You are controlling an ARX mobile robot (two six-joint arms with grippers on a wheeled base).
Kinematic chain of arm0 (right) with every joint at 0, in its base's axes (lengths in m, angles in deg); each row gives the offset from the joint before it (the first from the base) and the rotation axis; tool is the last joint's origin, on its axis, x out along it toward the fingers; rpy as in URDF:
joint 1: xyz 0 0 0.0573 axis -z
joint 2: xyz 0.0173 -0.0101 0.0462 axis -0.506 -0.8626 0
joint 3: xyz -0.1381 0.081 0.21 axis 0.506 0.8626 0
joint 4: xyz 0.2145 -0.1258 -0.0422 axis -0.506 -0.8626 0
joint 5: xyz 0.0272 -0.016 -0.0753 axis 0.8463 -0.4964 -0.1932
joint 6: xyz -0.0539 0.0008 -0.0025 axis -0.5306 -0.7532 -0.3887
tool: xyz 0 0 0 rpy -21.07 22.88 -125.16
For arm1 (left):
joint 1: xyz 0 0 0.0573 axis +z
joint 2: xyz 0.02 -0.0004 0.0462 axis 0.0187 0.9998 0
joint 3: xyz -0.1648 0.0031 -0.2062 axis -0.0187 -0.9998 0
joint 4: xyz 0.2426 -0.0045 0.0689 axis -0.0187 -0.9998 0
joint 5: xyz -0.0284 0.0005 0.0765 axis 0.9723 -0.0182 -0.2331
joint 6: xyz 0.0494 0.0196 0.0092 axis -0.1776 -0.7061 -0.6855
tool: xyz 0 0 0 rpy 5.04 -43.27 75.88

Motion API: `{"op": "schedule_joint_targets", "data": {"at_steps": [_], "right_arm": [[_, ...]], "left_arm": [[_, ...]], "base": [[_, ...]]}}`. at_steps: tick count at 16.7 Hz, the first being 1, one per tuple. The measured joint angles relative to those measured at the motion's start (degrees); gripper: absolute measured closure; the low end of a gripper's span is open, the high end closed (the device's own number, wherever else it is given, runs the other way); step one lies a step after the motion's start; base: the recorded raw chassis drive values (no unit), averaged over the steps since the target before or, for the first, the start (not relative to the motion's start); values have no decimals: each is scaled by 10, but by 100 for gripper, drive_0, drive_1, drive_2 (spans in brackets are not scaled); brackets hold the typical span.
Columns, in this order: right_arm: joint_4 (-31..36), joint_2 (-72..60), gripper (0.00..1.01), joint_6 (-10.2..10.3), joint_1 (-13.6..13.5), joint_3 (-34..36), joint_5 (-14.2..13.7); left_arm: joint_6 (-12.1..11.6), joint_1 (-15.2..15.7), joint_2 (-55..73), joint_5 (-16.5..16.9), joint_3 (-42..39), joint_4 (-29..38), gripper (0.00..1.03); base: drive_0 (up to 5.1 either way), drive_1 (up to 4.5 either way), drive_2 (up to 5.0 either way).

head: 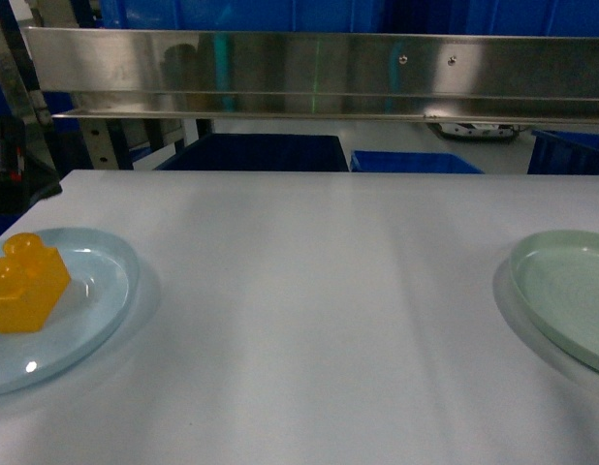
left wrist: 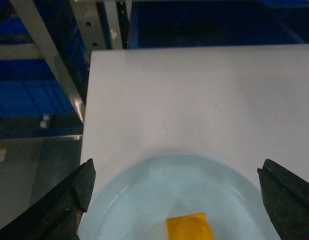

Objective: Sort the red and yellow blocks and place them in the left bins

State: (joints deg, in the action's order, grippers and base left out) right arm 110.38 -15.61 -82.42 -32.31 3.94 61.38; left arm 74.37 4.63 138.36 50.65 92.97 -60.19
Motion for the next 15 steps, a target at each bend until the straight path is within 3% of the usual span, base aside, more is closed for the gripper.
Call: {"op": "schedule_joint_targets", "data": {"at_steps": [5,15], "right_arm": [[0,0,73,0,0,0,0],[0,0,73,0,0,0,0]], "left_arm": [[0,-24,-27,-27,-25,-72,5],[18,-52,-14,-69,-35,-74,5]], "base": [[0,0,0],[0,0,0]]}}
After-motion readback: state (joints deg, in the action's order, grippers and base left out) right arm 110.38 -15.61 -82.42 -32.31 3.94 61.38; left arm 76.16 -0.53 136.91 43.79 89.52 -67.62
